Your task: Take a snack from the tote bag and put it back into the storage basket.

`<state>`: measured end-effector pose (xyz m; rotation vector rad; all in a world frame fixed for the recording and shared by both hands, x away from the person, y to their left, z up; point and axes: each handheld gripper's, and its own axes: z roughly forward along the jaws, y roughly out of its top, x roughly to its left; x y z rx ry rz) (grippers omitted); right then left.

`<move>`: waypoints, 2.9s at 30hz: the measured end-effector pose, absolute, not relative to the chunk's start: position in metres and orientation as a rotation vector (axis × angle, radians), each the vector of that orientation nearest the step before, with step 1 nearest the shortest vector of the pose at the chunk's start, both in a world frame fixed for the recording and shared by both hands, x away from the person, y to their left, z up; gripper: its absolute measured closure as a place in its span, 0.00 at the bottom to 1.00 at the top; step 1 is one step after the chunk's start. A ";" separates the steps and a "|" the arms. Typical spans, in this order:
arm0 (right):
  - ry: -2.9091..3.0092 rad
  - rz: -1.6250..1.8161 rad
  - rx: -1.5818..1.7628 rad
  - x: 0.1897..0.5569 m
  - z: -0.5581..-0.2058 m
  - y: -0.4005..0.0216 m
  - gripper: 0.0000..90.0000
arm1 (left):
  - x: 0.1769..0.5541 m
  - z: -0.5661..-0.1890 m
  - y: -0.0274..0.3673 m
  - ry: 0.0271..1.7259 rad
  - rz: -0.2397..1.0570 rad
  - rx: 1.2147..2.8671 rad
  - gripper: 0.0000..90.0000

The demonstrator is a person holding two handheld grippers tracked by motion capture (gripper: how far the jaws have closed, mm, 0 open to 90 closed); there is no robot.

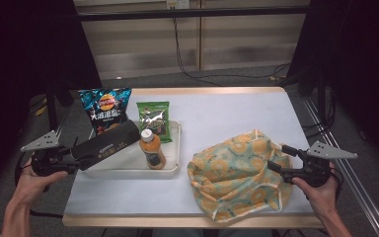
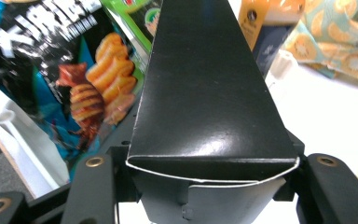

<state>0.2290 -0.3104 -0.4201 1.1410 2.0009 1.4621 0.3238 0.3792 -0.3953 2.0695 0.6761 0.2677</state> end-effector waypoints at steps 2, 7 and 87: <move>2.003 1.463 1.140 0.229 -0.420 -0.310 0.20 | 0.324 -0.398 0.379 0.679 0.258 2.082 0.48; 2.003 1.462 1.136 0.229 -0.420 -0.311 0.20 | 0.325 -0.405 0.378 0.684 0.243 2.117 0.48; 2.008 1.455 1.142 0.230 -0.421 -0.311 0.20 | 0.369 -0.418 0.347 0.954 0.302 2.048 0.27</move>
